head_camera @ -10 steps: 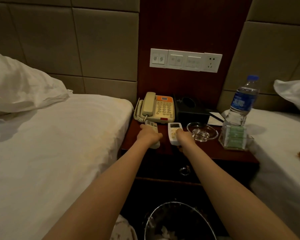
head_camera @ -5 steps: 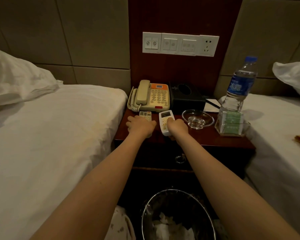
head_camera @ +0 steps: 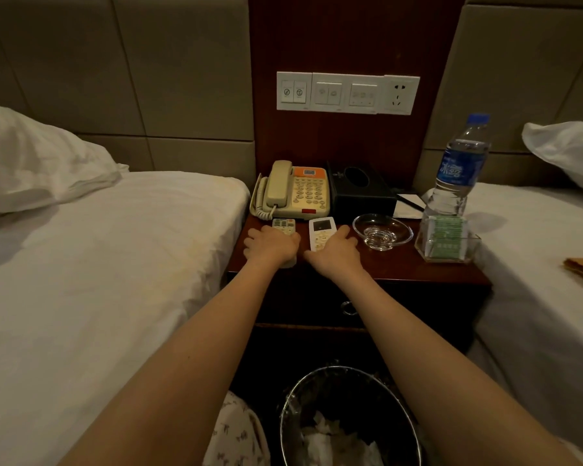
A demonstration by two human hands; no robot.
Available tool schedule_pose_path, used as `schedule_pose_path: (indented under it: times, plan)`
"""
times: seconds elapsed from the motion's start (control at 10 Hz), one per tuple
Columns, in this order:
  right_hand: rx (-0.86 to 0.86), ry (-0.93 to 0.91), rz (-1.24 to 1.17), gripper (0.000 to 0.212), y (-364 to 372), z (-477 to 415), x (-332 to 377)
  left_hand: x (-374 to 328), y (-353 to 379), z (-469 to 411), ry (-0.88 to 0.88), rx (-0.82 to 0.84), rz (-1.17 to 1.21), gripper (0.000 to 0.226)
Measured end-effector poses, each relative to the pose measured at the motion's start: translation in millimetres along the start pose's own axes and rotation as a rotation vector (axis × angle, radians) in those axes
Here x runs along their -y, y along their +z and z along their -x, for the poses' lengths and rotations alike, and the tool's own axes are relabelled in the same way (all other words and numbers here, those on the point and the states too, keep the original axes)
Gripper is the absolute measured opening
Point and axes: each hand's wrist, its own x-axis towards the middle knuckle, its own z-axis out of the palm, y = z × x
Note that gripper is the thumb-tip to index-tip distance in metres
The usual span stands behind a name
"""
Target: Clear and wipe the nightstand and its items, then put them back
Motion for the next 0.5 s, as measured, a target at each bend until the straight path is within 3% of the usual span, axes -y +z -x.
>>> schedule_pose_path:
  times: [0.3, 0.5]
  plan:
    - [0.046, -0.031, 0.126, 0.087, -12.1, 8.8, -4.5, 10.7, -7.5, -1.2, 0.016, 0.009, 0.070, 0.072]
    - [0.020, -0.066, 0.079, 0.074, -42.6, 19.3, -4.3, 12.4, -16.4, -3.2, 0.177, -0.036, 0.159, 0.053]
